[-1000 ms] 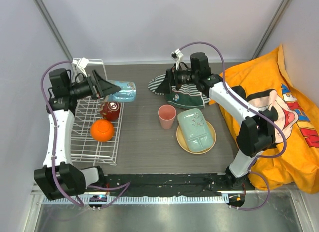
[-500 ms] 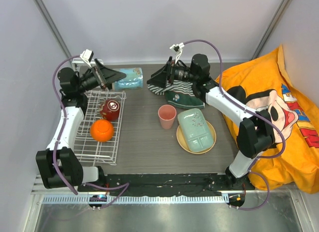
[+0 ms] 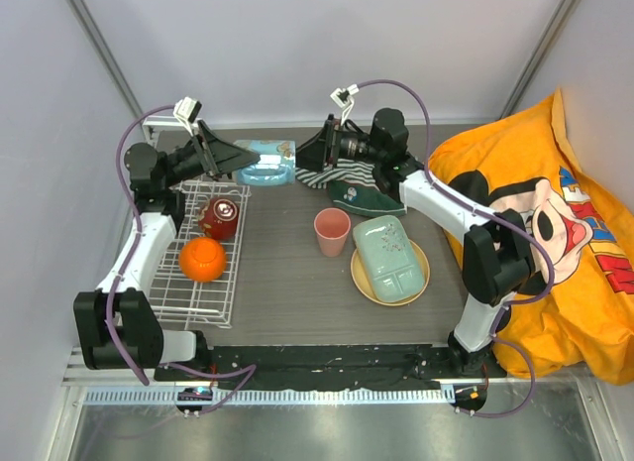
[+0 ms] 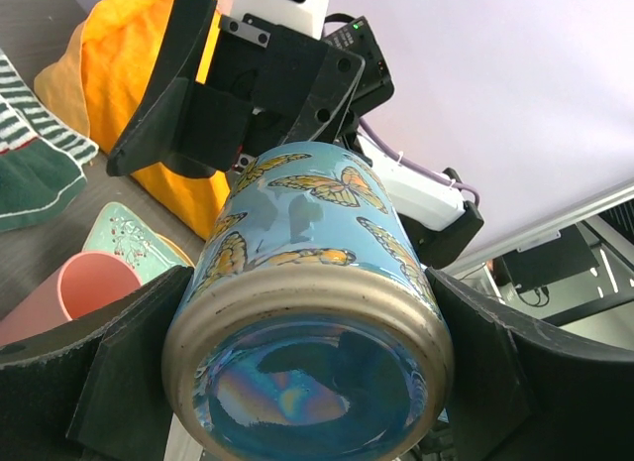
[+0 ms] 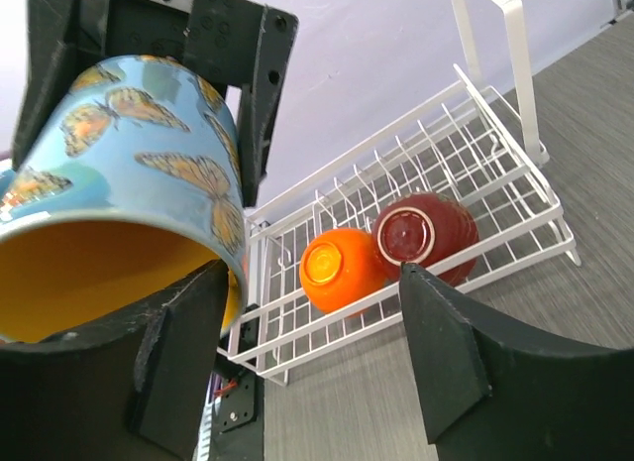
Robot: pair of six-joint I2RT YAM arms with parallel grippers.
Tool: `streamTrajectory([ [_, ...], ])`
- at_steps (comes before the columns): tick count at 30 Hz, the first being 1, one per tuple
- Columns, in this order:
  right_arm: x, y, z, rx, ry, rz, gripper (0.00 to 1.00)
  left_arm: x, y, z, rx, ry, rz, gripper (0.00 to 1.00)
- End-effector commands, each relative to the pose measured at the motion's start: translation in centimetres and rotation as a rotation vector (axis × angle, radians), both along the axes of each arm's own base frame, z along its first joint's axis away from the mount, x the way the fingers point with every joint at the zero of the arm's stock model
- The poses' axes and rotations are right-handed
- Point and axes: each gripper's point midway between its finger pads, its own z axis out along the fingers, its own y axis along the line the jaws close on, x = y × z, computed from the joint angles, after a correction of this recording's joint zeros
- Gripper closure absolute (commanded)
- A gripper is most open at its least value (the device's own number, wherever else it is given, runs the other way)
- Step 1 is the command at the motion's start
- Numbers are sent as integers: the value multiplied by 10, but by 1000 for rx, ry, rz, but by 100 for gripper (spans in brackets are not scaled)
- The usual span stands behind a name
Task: Unload the mixed dishes from the dish rack
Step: Place the cup at the center of the board.
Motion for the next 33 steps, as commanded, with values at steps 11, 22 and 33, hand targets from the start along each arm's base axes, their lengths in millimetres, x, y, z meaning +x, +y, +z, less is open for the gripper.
streamTrajectory([
  [11, -27, 22, 53, 92, -97, 106, 47, -11, -13, 13, -10, -113, -34, 100],
  [22, -29, 22, 50, 81, -97, 118, 99, -12, -13, 7, 12, -103, -41, 74],
  [33, -28, -2, 52, 93, -109, 86, 99, -17, -9, 0, 53, -131, -27, 6],
])
